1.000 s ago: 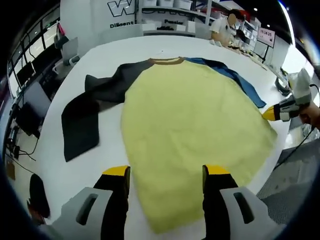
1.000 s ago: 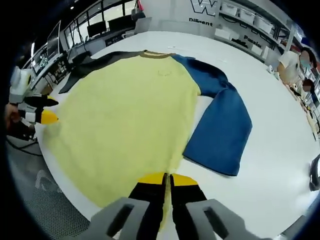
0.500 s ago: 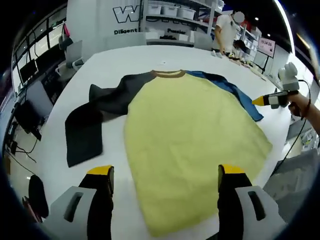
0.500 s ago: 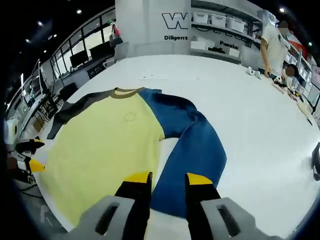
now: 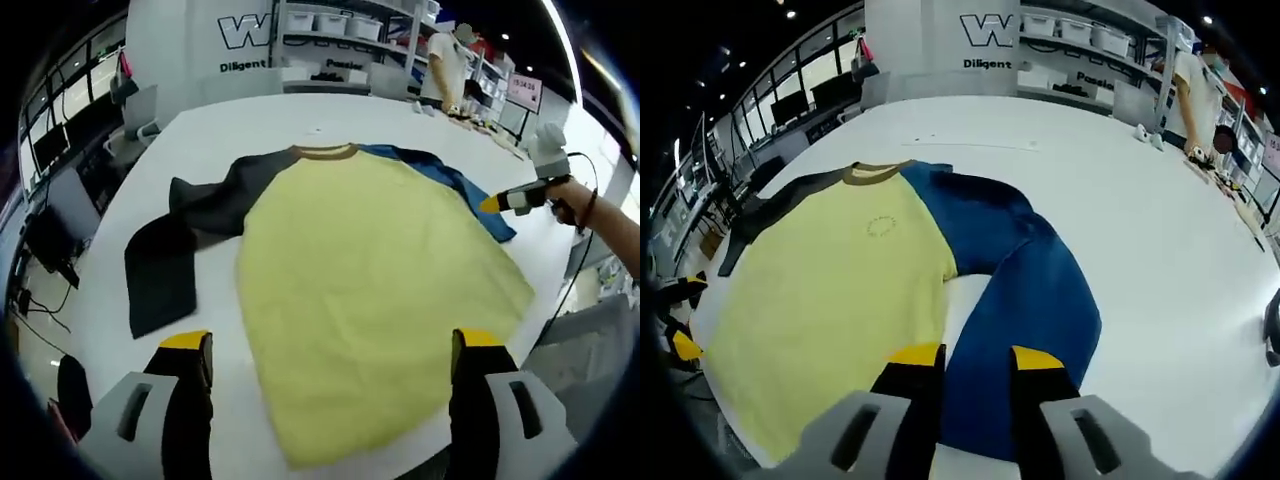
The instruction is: Fold the garment on the visible template until the final outline fits inside the template.
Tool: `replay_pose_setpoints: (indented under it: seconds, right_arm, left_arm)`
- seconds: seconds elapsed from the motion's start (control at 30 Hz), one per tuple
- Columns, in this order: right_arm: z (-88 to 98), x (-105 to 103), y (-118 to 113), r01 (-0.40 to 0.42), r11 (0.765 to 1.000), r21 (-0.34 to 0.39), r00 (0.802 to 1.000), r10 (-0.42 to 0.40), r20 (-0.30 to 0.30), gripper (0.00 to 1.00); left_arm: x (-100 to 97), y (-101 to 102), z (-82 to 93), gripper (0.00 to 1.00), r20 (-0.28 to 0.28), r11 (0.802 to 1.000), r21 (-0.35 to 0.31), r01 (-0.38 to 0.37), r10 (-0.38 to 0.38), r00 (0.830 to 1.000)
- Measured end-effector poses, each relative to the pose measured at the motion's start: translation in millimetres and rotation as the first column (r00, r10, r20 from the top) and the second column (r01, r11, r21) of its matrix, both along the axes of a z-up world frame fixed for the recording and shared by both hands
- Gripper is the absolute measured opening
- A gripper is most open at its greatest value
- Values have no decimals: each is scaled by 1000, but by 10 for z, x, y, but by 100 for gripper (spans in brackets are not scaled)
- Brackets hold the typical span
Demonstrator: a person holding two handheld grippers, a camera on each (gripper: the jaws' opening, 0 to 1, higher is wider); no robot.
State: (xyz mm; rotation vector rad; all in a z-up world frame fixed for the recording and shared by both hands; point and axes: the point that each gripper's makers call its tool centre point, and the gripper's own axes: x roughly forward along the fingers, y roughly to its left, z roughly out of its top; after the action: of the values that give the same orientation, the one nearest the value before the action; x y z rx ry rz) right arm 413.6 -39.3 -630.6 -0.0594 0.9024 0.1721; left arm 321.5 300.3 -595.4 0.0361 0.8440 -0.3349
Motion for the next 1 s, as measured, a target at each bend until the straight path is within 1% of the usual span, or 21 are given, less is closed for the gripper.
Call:
replay_pose_setpoints:
  seconds: [0.03, 0.1, 0.13, 0.17, 0.23, 0.27, 0.3, 0.33, 0.4, 0.43, 0.5, 0.53, 0.6, 0.7, 0.77, 0.83, 0.87, 0.9, 0.97, 1.0]
  right_arm:
    - [-16, -25, 27, -7, 1000, 0, 1000, 7, -9, 18]
    - [-63, -69, 68, -21, 1000, -12, 999, 21, -27, 17]
    - [-87, -85, 65, -29, 999, -28, 999, 28, -36, 16]
    - [-126, -107, 20, -28, 997, -67, 999, 25, -49, 14]
    - [-171, -115, 25, -36, 996, -80, 998, 32, -51, 11]
    - [-132, -67, -6, -32, 994, -103, 999, 31, -14, 9]
    - [-139, -106, 11, -32, 994, -103, 999, 29, -28, 7]
    - [-131, -99, 5, -42, 992, -116, 999, 40, -26, 4]
    - [-137, -76, -55, -57, 986, -158, 998, 53, -29, 0]
    - [-132, -67, -83, -66, 983, -174, 998, 62, -29, 0]
    - [-132, -78, -69, -57, 988, -143, 998, 51, -42, 0]
    - [-131, -68, -75, -39, 992, -120, 999, 34, -42, 0]
    - [-114, -71, -71, -37, 994, -104, 998, 32, -49, 0]
    - [-27, -37, -49, -23, 997, -68, 999, 21, -31, 0]
    - [101, 21, 38, 9, 999, 34, 1000, -9, -16, 0]
    - [184, 66, 66, 34, 995, 96, 999, -33, -13, 0]
    - [260, 98, 90, 53, 989, 141, 999, -52, -12, 0]
    - [316, 123, 105, 62, 984, 168, 998, -62, -7, 0]
    - [510, 211, 168, 77, 965, 249, 997, -83, 12, 0]
    - [575, 233, 193, 82, 958, 275, 996, -89, 13, 0]
  left_arm:
    - [-8, -2, 9, 99, -8, 1000, -17, -10, 10, 1000]
    - [-10, 8, 23, 97, -7, 1000, -23, -16, 16, 1000]
    - [-11, 10, 28, 97, -4, 1000, -19, -15, 15, 1000]
    - [-14, 22, 33, 97, -3, 1000, -9, -12, 12, 1000]
    - [-21, 33, 41, 96, -3, 1000, -4, -14, 14, 1000]
    - [-24, 36, 43, 96, -4, 1000, -6, -14, 14, 1000]
    - [-31, 38, 43, 95, -8, 1000, -9, -17, 17, 1000]
    - [-38, 44, 45, 95, -11, 1000, -14, -23, 23, 1000]
    - [-48, 40, 44, 94, -15, 1000, -18, -25, 25, 1000]
    - [-51, 39, 45, 93, -15, 1000, -18, -24, 24, 1000]
    - [-50, 31, 58, 92, -7, 1000, -18, -19, 19, 1000]
    - [-45, 26, 75, 93, -1, 1000, -19, -19, 19, 1000]
    - [-47, 17, 80, 92, -2, 1000, -21, -15, 15, 1000]
    - [-48, 16, 94, 92, 1, 1000, -19, -11, 11, 1000]
    - [-52, 17, 109, 92, 3, 1000, -19, -10, 10, 1000]
    - [-54, 19, 114, 91, 3, 1000, -18, -11, 11, 1000]
    - [-58, 12, 120, 91, 3, 1000, -19, -7, 7, 1000]
    - [-59, 11, 123, 91, 1, 1000, -19, -8, 8, 1000]
    - [-60, -1, 138, 90, 4, 1000, -21, -3, 3, 1000]
    - [-60, -3, 143, 90, 5, 1000, -22, -3, 4, 1000]
